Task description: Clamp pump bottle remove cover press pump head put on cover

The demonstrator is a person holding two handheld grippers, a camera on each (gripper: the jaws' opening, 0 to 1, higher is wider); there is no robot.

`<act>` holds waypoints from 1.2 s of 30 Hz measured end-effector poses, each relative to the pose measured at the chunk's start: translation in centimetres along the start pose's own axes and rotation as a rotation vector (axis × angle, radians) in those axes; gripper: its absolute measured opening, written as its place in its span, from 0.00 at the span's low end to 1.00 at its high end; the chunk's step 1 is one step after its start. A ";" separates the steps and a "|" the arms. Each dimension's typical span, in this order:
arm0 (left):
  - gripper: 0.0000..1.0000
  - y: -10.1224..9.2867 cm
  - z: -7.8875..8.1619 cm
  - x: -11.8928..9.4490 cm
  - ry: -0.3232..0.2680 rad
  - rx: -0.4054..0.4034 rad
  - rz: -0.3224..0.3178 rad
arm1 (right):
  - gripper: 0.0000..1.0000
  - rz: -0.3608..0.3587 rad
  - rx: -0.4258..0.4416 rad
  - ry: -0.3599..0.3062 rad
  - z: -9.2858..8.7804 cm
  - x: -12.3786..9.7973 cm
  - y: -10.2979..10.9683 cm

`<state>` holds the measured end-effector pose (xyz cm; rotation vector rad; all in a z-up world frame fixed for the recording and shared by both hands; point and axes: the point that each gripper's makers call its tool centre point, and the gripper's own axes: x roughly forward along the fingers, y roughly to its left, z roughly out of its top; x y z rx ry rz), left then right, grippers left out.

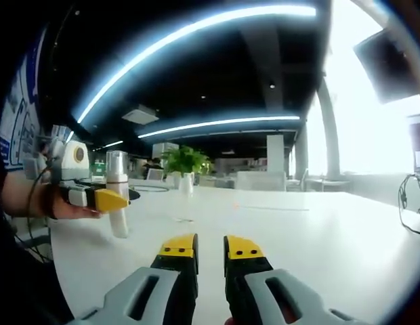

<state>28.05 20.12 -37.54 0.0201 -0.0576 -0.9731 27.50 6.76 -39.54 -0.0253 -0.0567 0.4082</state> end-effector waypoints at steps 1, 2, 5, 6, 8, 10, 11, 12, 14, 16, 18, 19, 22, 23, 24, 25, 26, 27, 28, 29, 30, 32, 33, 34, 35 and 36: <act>0.14 0.0 -0.2 0.0 0.004 -0.004 0.000 | 0.10 0.000 -0.001 -0.001 0.0 0.0 0.0; 0.14 -0.1 -0.4 0.0 0.007 -0.012 -0.003 | 0.10 0.000 0.000 -0.001 0.0 0.0 0.0; 0.14 -0.3 -0.8 -0.2 0.013 -0.018 0.001 | 0.10 0.001 0.000 0.000 0.0 0.0 0.0; 0.14 -0.1 -1.1 -0.2 0.017 -0.024 0.007 | 0.10 0.001 -0.001 0.001 0.0 0.0 0.0; 0.14 0.2 -1.5 -0.4 0.028 -0.049 0.016 | 0.10 0.000 0.000 0.001 0.0 0.0 0.0; 0.14 0.2 -1.6 -0.4 0.021 -0.060 0.018 | 0.10 -0.001 -0.002 0.001 0.0 0.0 0.0; 0.14 0.2 -1.7 -0.5 0.025 -0.062 0.019 | 0.10 0.000 -0.003 0.002 0.0 0.0 0.0; 0.14 0.1 -1.7 -0.5 0.030 -0.055 0.018 | 0.10 0.000 -0.005 0.004 -0.1 0.0 0.1; 0.14 0.0 -1.7 -0.6 0.024 -0.061 0.006 | 0.10 0.000 -0.006 0.007 -0.1 0.0 0.1; 0.14 -0.3 -2.0 -0.6 0.037 -0.074 -0.001 | 0.10 0.000 -0.007 0.009 -0.1 0.1 0.1; 0.14 -0.3 -2.2 -0.6 0.040 -0.071 -0.002 | 0.10 -0.001 -0.008 0.009 -0.2 0.1 0.1; 0.14 -0.4 -2.1 -0.6 0.037 -0.070 -0.004 | 0.10 -0.001 -0.008 0.010 -0.2 0.1 0.0; 0.14 -0.4 -2.1 -0.6 0.030 -0.066 -0.001 | 0.10 -0.001 -0.009 0.012 -0.2 0.1 0.0; 0.14 -0.4 -2.1 -0.6 0.027 -0.061 -0.001 | 0.10 -0.002 -0.009 0.012 -0.3 0.1 0.0; 0.14 -0.4 -2.1 -0.6 0.027 -0.060 0.000 | 0.10 -0.002 -0.009 0.011 -0.2 0.1 0.0; 0.14 -0.3 -2.1 -0.6 0.026 -0.059 0.001 | 0.10 -0.002 -0.009 0.010 -0.2 0.1 0.0; 0.14 -0.3 -2.1 -0.7 0.025 -0.056 0.003 | 0.10 -0.003 -0.009 0.010 -0.2 0.1 0.0; 0.14 -0.2 -2.1 -0.7 0.024 -0.054 0.005 | 0.10 -0.003 -0.010 0.010 -0.2 0.1 0.0; 0.14 -0.1 -2.1 -0.7 0.021 -0.054 0.004 | 0.10 -0.002 -0.011 0.009 -0.2 0.1 0.0; 0.14 -0.1 -2.1 -0.7 0.019 -0.051 0.005 | 0.10 -0.001 -0.010 0.009 -0.2 0.0 0.0; 0.14 -0.1 -2.1 -0.7 0.016 -0.045 0.006 | 0.10 -0.001 -0.009 0.008 -0.2 0.0 0.1; 0.14 -0.1 -2.2 -0.7 0.012 -0.035 0.006 | 0.10 0.013 -0.002 -0.006 0.1 -0.1 0.3; 0.14 -0.1 -2.2 -0.7 0.013 -0.038 0.007 | 0.11 0.024 0.014 -0.014 0.2 -0.2 0.5; 0.14 0.0 -2.2 -0.7 0.013 -0.042 0.007 | 0.11 0.029 0.021 -0.016 0.3 -0.2 0.5; 0.14 0.0 -2.2 -0.7 0.013 -0.044 0.007 | 0.11 0.032 0.024 -0.015 0.2 -0.2 0.5; 0.14 0.0 -2.2 -0.7 0.013 -0.045 0.006 | 0.11 0.035 0.025 -0.013 0.2 -0.2 0.5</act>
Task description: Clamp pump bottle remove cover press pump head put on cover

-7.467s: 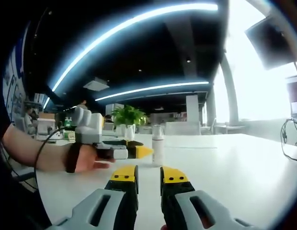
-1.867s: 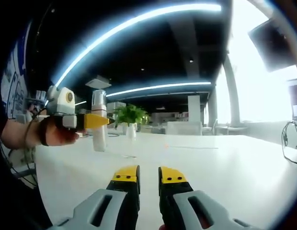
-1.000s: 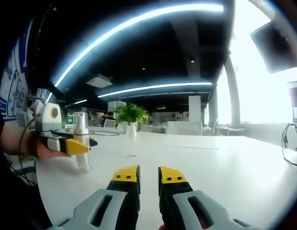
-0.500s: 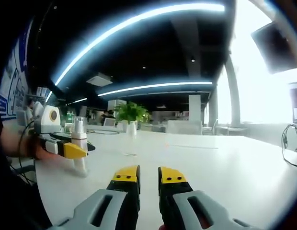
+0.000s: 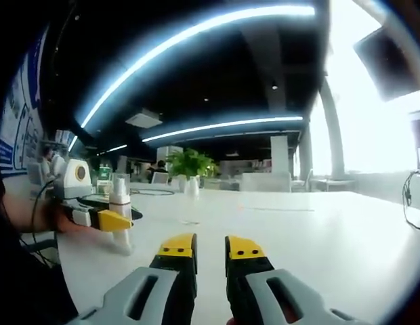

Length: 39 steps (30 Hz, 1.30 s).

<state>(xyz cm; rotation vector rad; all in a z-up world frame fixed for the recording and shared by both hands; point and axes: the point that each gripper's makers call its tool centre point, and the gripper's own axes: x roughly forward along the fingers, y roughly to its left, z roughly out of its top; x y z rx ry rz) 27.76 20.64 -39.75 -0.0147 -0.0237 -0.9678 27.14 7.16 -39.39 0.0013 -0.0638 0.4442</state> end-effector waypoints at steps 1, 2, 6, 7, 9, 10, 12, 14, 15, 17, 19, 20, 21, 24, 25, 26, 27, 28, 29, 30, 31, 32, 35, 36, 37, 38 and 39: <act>0.14 -0.1 0.0 0.0 0.000 0.000 0.000 | 0.11 0.004 0.001 0.003 -0.1 0.0 0.0; 0.14 -0.1 0.0 0.0 0.000 0.002 0.000 | 0.11 0.009 0.003 0.004 -0.1 0.0 0.2; 0.14 -0.1 0.0 0.0 0.000 -0.001 0.003 | 0.11 0.053 0.040 -0.008 0.4 -0.3 1.1; 0.14 -0.1 0.0 0.0 0.000 -0.001 0.004 | 0.10 0.047 0.043 -0.011 0.6 -0.4 1.1; 0.14 -0.1 0.0 0.0 -0.001 0.001 0.004 | 0.10 0.042 0.085 -0.031 1.5 -0.5 1.7; 0.14 -0.1 0.0 -0.1 -0.001 0.001 0.004 | 0.10 0.051 0.128 -0.022 1.6 -0.5 2.2; 0.14 -0.2 0.0 -0.1 0.000 0.002 0.004 | 0.11 0.067 0.136 -0.015 2.0 -0.4 2.6; 0.14 -0.2 0.0 -0.1 0.000 0.003 0.005 | 0.13 0.080 0.151 -0.017 2.8 -0.3 3.2; 0.14 -0.1 0.0 -0.1 0.001 0.004 0.007 | 0.13 0.089 0.175 -0.025 3.3 -0.3 3.5; 0.14 0.0 -0.1 -0.1 0.006 0.012 0.016 | 0.14 0.103 0.223 -0.042 4.2 -0.2 4.2; 0.14 0.0 -0.2 0.0 0.011 0.016 0.018 | 0.17 0.126 0.200 -0.037 4.7 -0.3 5.3; 0.14 0.0 -0.2 -0.1 0.011 0.020 0.016 | 0.18 0.136 0.174 -0.039 5.0 -0.3 5.9; 0.14 -0.1 -0.2 -0.1 0.012 0.020 0.016 | 0.18 0.140 0.168 -0.039 5.3 -0.3 6.3; 0.14 -0.1 -0.2 -0.1 0.014 0.018 0.016 | 0.19 0.151 0.151 -0.047 6.3 0.0 7.1; 0.14 -0.1 -0.2 -0.1 0.015 0.015 0.017 | 0.19 0.151 0.146 -0.052 6.6 0.0 7.3; 0.14 -0.1 -0.2 -0.1 0.015 0.011 0.018 | 0.19 0.151 0.138 -0.058 7.0 0.1 7.5; 0.14 0.0 -0.2 -0.1 0.016 0.008 0.018 | 0.19 0.150 0.131 -0.059 7.3 0.2 7.8; 0.14 0.0 -0.2 -0.1 0.017 0.003 0.017 | 0.19 0.150 0.111 -0.061 7.6 0.3 8.2; 0.14 -0.1 -0.3 -0.1 0.017 0.002 0.014 | 0.19 0.152 0.097 -0.058 7.6 0.4 8.6; 0.14 -0.2 -0.3 0.0 0.017 0.002 0.006 | 0.19 0.156 0.084 -0.044 7.4 0.6 9.0; 0.14 -0.3 -0.3 0.0 0.017 0.003 -0.001 | 0.19 0.160 0.066 -0.040 7.3 0.8 9.5; 0.14 -0.6 -0.3 0.0 0.016 0.014 -0.015 | 0.19 0.162 0.065 -0.037 7.1 0.9 9.6; 0.14 -0.9 -0.3 0.0 0.019 0.037 -0.024 | 0.19 0.171 0.078 -0.028 6.6 1.1 9.9; 0.14 -0.9 -0.2 0.0 0.020 0.040 -0.025 | 0.19 0.172 0.084 -0.027 6.6 1.1 10.0; 0.14 -1.1 -0.2 0.0 0.021 0.044 -0.026 | 0.19 0.173 0.086 -0.026 6.5 1.1 9.9; 0.14 -1.1 -0.1 0.0 0.017 0.041 -0.026 | 0.19 0.171 0.084 -0.024 6.5 1.1 9.8; 0.14 -1.0 0.0 0.0 0.014 0.033 -0.022 | 0.19 0.168 0.084 -0.023 6.5 1.0 9.6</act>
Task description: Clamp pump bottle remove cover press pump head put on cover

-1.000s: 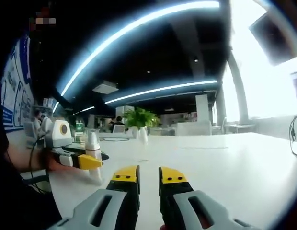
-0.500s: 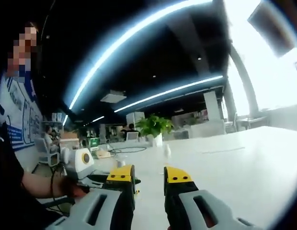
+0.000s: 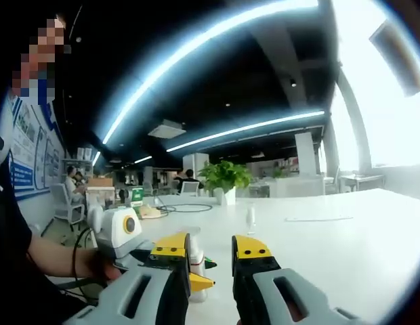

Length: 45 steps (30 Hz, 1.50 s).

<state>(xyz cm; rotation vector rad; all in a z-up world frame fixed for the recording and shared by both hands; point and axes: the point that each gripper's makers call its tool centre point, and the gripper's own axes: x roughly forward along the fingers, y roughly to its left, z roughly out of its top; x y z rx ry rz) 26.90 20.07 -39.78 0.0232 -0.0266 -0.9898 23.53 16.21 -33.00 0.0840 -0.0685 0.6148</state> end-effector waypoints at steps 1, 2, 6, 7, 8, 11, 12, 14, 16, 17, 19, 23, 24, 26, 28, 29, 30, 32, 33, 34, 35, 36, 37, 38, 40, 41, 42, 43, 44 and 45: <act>0.14 0.1 0.1 0.0 -0.005 -0.005 0.003 | 0.19 -0.002 0.004 -0.002 0.1 -0.1 -0.2; 0.14 0.3 0.2 -0.1 -0.008 -0.009 0.004 | 0.19 -0.003 0.007 -0.004 0.1 -0.1 -0.3; 0.14 0.8 1.0 -0.4 -0.048 -0.073 0.007 | 0.19 -0.008 0.026 -0.009 0.2 -0.2 -0.4; 0.14 0.8 1.0 -0.3 -0.050 -0.070 0.012 | 0.19 -0.007 0.024 -0.009 0.2 -0.2 -0.3; 0.14 0.7 0.9 -0.3 -0.048 -0.065 0.013 | 0.19 -0.005 0.022 -0.009 0.2 -0.1 -0.2; 0.14 0.6 0.9 -0.2 -0.049 -0.055 0.008 | 0.19 0.006 0.012 -0.010 0.3 0.1 0.5; 0.14 0.6 0.9 -0.2 -0.050 -0.059 0.010 | 0.19 0.010 0.008 -0.010 0.3 0.2 0.7; 0.14 0.8 0.9 -0.2 -0.053 -0.068 0.019 | 0.18 0.018 0.000 -0.008 0.4 0.5 1.2; 0.14 0.8 0.9 -0.2 -0.053 -0.073 0.024 | 0.18 0.023 -0.012 -0.006 0.4 0.7 1.6; 0.14 0.8 0.9 -0.3 -0.054 -0.067 0.023 | 0.18 0.025 -0.017 -0.004 0.4 0.8 1.8; 0.14 0.6 1.0 -0.3 -0.057 -0.056 0.022 | 0.18 0.035 -0.020 0.003 0.3 1.2 2.0; 0.14 0.6 1.0 -0.3 -0.060 -0.058 0.021 | 0.18 0.045 -0.034 0.026 -0.3 2.1 2.6; 0.14 0.6 1.0 -0.3 -0.060 -0.058 0.021 | 0.18 0.044 -0.040 0.032 -0.5 2.3 2.7; 0.14 0.6 1.0 -0.2 -0.060 -0.051 0.020 | 0.18 0.043 -0.051 0.043 -0.7 2.7 3.0; 0.13 0.5 1.0 -0.2 -0.061 -0.042 0.020 | 0.18 0.038 -0.060 0.051 -0.9 3.0 3.2; 0.13 0.5 1.0 -0.2 -0.061 -0.041 0.020 | 0.18 0.035 -0.066 0.058 -1.1 3.2 3.3; 0.13 0.5 1.0 -0.2 -0.060 -0.043 0.021 | 0.18 0.033 -0.071 0.060 -1.1 3.3 3.4; 0.13 0.5 1.0 -0.2 -0.061 -0.042 0.021 | 0.18 0.029 -0.077 0.067 -1.3 3.5 3.3; 0.13 0.5 1.0 -0.3 -0.061 -0.043 0.021 | 0.18 0.027 -0.077 0.070 -1.4 3.6 3.3; 0.13 0.6 1.0 -0.3 -0.061 -0.043 0.022 | 0.18 0.024 -0.078 0.070 -1.4 3.7 3.3; 0.13 0.6 1.0 -0.3 -0.061 -0.042 0.022 | 0.18 0.018 -0.080 0.071 -1.4 3.7 3.2; 0.13 0.6 1.0 -0.2 -0.061 -0.043 0.022 | 0.18 0.012 -0.079 0.073 -1.4 3.8 3.2; 0.13 0.6 1.0 -0.2 -0.061 -0.043 0.022 | 0.18 0.003 -0.077 0.073 -1.4 3.8 3.1; 0.13 0.7 1.0 -0.2 -0.062 -0.043 0.023 | 0.17 -0.012 -0.080 0.069 -1.3 3.8 2.9; 0.13 0.8 1.0 -0.3 -0.062 -0.044 0.024 | 0.17 -0.033 -0.082 0.065 -1.3 3.8 2.9; 0.13 0.7 1.0 -0.3 -0.062 -0.043 0.023 | 0.17 -0.041 -0.076 0.063 -1.4 3.8 2.7; 0.13 0.7 1.0 -0.3 -0.062 -0.044 0.023 | 0.16 -0.049 -0.079 0.063 -1.6 3.9 2.8; 0.13 0.7 1.0 -0.3 -0.061 -0.044 0.022 | 0.16 -0.053 -0.091 0.067 -1.7 4.0 3.0; 0.13 0.7 1.0 -0.3 -0.061 -0.044 0.022 | 0.16 -0.054 -0.097 0.069 -1.9 4.0 3.1; 0.13 0.7 1.1 -0.3 -0.061 -0.044 0.022 | 0.16 -0.056 -0.096 0.069 -1.9 4.1 3.3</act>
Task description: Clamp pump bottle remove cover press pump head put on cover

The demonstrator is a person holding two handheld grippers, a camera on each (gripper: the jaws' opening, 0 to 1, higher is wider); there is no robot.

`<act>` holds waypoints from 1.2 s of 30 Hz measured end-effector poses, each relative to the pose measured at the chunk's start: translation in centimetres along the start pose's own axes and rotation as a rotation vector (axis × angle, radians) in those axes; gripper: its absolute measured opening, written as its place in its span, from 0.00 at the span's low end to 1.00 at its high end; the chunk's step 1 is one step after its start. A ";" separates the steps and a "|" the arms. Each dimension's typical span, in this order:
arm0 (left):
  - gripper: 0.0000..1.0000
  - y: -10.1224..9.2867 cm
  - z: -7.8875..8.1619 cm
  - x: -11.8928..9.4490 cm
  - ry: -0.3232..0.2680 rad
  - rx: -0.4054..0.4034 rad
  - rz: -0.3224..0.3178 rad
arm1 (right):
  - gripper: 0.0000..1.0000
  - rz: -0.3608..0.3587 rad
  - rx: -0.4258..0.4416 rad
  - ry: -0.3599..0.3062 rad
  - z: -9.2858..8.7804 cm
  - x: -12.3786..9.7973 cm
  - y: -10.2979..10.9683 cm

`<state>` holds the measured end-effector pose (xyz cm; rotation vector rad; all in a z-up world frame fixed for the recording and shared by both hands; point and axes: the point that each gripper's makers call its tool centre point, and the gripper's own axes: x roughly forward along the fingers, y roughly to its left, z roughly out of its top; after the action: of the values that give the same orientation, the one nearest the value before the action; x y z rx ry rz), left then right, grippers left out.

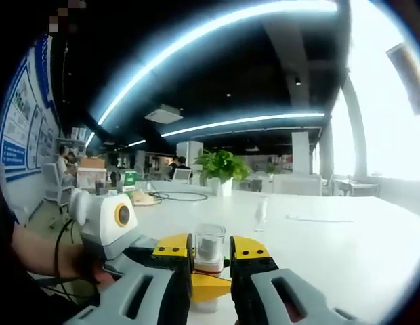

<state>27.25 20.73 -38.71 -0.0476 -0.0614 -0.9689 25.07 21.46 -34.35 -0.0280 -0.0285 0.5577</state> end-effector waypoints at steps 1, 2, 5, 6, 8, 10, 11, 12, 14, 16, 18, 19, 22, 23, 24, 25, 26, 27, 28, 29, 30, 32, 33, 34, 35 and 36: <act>0.13 0.0 0.0 0.0 0.000 0.000 0.001 | 0.16 0.002 0.009 0.000 -0.1 0.1 0.1; 0.13 0.0 0.0 0.0 0.000 0.001 0.001 | 0.17 -0.003 0.011 -0.001 -0.1 0.2 0.2; 0.13 0.0 0.0 0.0 -0.001 0.001 0.001 | 0.16 -0.020 0.008 0.002 -0.1 0.4 0.1; 0.13 0.0 0.0 0.0 -0.001 0.001 0.002 | 0.16 -0.027 0.003 0.005 -0.2 0.5 0.1; 0.13 0.0 0.0 0.0 -0.001 0.001 0.002 | 0.16 -0.045 -0.018 0.016 -0.5 0.5 -0.2; 0.13 0.0 0.0 0.0 -0.001 -0.001 0.003 | 0.15 -0.050 -0.010 0.014 -0.5 0.5 -0.3; 0.13 0.0 0.0 0.0 -0.001 -0.001 0.004 | 0.15 -0.051 -0.008 0.013 -0.4 0.5 -0.3; 0.14 0.0 0.0 0.0 -0.001 -0.001 0.003 | 0.13 -0.053 -0.009 0.010 -0.4 0.5 -0.2; 0.13 0.0 0.0 0.0 -0.002 -0.002 0.004 | 0.13 -0.058 -0.008 0.007 -0.3 0.4 -0.3; 0.14 0.0 0.0 0.0 -0.002 -0.001 0.005 | 0.13 -0.059 -0.005 0.009 -0.3 0.4 -0.4; 0.14 0.0 0.0 0.0 -0.003 0.001 0.005 | 0.13 -0.060 -0.008 0.010 -0.3 0.4 -0.4; 0.14 0.0 0.0 0.0 -0.003 0.000 0.005 | 0.13 -0.059 -0.008 0.011 -0.3 0.4 -0.4; 0.14 0.0 0.0 0.0 -0.003 0.001 0.005 | 0.13 -0.059 -0.008 0.013 -0.2 0.4 -0.4; 0.14 0.0 0.0 0.0 -0.003 0.002 0.005 | 0.13 -0.058 -0.006 0.010 -0.1 0.4 -0.5; 0.14 0.0 0.0 0.0 -0.003 0.002 0.005 | 0.13 -0.057 -0.006 0.006 0.0 0.4 -0.5; 0.14 0.0 0.0 0.0 -0.003 0.002 0.005 | 0.13 -0.056 -0.007 0.003 0.1 0.4 -0.5; 0.14 0.0 0.0 0.0 -0.003 0.003 0.005 | 0.13 -0.054 -0.006 0.002 0.2 0.4 -0.4; 0.14 0.0 0.0 0.0 -0.003 0.003 0.006 | 0.13 -0.052 -0.001 0.002 0.3 0.4 -0.5; 0.14 0.0 0.0 0.0 -0.003 0.003 0.005 | 0.13 -0.051 -0.003 0.002 0.3 0.5 -0.4; 0.14 0.1 0.0 0.0 -0.003 0.003 0.006 | 0.13 -0.050 -0.007 0.002 0.3 0.4 -0.4; 0.14 0.1 0.0 0.0 -0.003 0.003 0.006 | 0.13 -0.049 -0.008 0.002 0.3 0.4 -0.4; 0.14 0.1 0.0 0.0 -0.003 0.005 0.005 | 0.13 -0.048 -0.001 0.000 0.5 0.4 -0.5; 0.14 0.0 0.0 0.0 -0.003 0.006 0.005 | 0.13 -0.046 0.000 -0.003 0.5 0.3 -0.5; 0.14 0.0 0.0 0.0 -0.003 0.005 0.006 | 0.13 -0.046 -0.001 -0.005 0.7 0.3 -0.4; 0.14 0.0 0.0 0.0 -0.003 0.005 0.006 | 0.13 -0.045 -0.004 -0.007 0.8 0.3 -0.4; 0.14 0.1 0.0 0.0 -0.003 0.004 0.007 | 0.13 -0.045 -0.007 -0.009 0.9 0.3 -0.4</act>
<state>27.29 20.78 -38.74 -0.0458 -0.0658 -0.9621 25.50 21.28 -33.41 -0.0321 -0.0393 0.5124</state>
